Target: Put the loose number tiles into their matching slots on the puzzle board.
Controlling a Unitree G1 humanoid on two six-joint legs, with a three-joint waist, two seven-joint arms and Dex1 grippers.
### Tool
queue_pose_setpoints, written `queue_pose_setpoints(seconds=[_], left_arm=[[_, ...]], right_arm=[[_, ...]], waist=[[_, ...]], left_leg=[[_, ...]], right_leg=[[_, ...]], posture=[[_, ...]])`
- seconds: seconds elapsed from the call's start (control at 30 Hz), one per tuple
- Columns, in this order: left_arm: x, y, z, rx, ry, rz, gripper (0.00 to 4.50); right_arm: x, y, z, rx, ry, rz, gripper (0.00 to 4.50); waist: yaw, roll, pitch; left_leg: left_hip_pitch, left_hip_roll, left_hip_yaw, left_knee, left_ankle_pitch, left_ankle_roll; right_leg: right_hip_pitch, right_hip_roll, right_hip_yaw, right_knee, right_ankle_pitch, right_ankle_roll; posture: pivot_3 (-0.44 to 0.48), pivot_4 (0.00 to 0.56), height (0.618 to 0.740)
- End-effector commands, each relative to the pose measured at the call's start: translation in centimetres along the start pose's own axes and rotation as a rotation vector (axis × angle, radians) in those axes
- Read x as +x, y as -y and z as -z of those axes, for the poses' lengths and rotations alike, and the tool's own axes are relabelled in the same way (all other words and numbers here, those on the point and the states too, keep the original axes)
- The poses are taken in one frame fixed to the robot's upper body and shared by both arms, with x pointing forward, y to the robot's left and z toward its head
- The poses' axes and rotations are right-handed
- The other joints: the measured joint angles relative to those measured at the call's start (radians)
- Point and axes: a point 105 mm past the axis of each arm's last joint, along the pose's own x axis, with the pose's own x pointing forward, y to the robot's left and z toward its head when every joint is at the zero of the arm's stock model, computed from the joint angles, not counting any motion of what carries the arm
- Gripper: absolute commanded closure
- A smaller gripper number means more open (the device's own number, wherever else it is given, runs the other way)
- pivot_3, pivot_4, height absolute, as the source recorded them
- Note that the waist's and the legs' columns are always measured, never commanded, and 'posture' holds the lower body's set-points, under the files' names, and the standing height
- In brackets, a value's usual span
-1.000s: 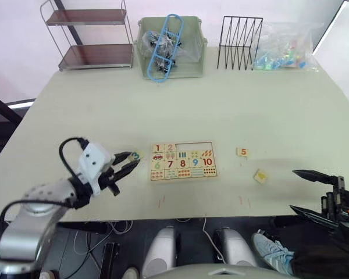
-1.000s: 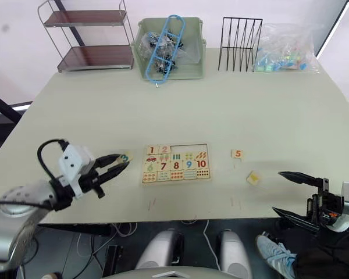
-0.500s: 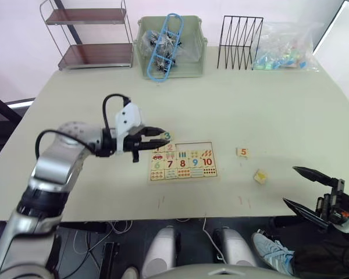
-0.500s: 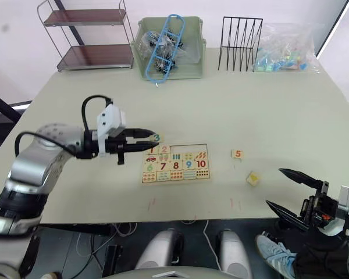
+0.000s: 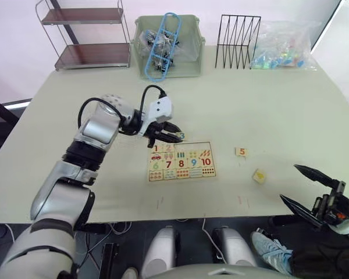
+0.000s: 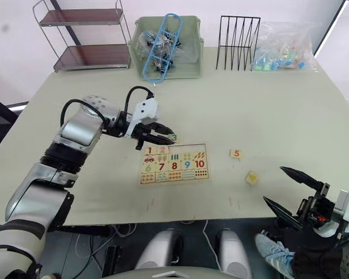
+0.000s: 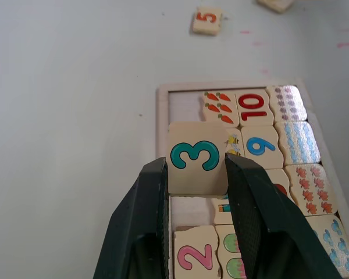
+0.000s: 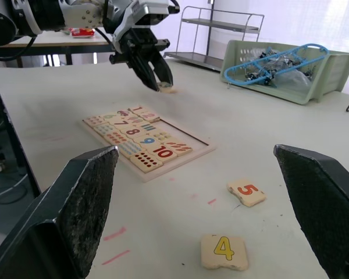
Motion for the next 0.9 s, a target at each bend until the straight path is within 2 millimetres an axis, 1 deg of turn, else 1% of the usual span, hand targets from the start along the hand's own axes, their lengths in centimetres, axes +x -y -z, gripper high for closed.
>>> queue_pose_setpoints(seconds=[0.03, 0.17, 0.3, 0.43, 0.6, 0.73, 0.9], left_arm=[[-0.3, -0.9, -1.0, 0.048, -0.012, -0.031, 3.58], [0.4, -1.2, -0.5, 0.041, -0.075, -0.022, 3.58], [1.0, -1.2, -0.1, 0.085, -0.117, -0.01, 3.58], [1.5, -1.2, 0.3, 0.074, -0.142, 0.001, 3.58], [1.8, -1.1, 1.0, 0.059, -0.19, 0.015, 3.58], [2.2, -1.4, 1.3, 0.039, -0.222, -0.005, 3.58], [2.4, -1.0, 1.7, 0.029, -0.256, 0.025, 3.58]], right_arm=[[0.6, -0.2, -1.1, -0.06, 0.017, -0.013, 0.0], [1.2, -0.4, -1.6, -0.074, 0.027, -0.008, 0.0], [1.2, -0.3, -1.9, -0.082, 0.026, 0.009, 0.0], [1.3, -0.4, -1.9, -0.082, 0.028, 0.012, 0.0], [1.2, -0.4, -1.8, -0.079, 0.029, 0.018, 0.0], [1.0, -0.4, -1.7, -0.08, 0.025, 0.023, 0.0], [0.8, -0.5, -1.7, -0.083, 0.02, 0.032, 0.0]], waist=[[0.0, 0.0, 0.0], [0.003, 0.0, 0.0], [0.003, 0.0, 0.0], [0.003, 0.0, 0.0], [0.003, 0.0, 0.0], [0.003, 0.0, 0.0], [0.003, 0.0, 0.0]], left_leg=[[0.0, 0.0, -0.001, 0.0, 0.0, 0.0], [0.0, -0.001, -0.001, 0.0, 0.0, 0.0], [0.0, -0.001, -0.001, 0.0, 0.0, 0.0], [0.0, -0.001, -0.001, 0.0, 0.0, 0.0], [0.0, -0.001, -0.001, 0.0, 0.0, 0.0], [0.0, -0.001, -0.001, 0.0, 0.0, 0.0], [0.0, -0.001, -0.001, 0.0, 0.0, 0.0]], right_leg=[[0.0, 0.0, 0.0, 0.0, 0.0, 0.0], [0.0, 0.0, 0.0, 0.001, 0.0, 0.0], [0.0, 0.0, 0.001, 0.0, 0.0, 0.0], [0.0, 0.0, 0.0, 0.001, 0.0, 0.0], [0.0, 0.0, 0.0, 0.001, 0.0, 0.0], [0.0, 0.0, 0.0, 0.001, 0.0, 0.0], [0.0, 0.0, 0.001, 0.001, 0.0, 0.0]], posture=[[0.0, 0.15, 0.74], [0.0, 0.15, 0.74], [0.0, 0.15, 0.74], [0.0, 0.15, 0.74], [0.0, 0.15, 0.74], [0.0, 0.15, 0.74], [0.0, 0.15, 0.74]])
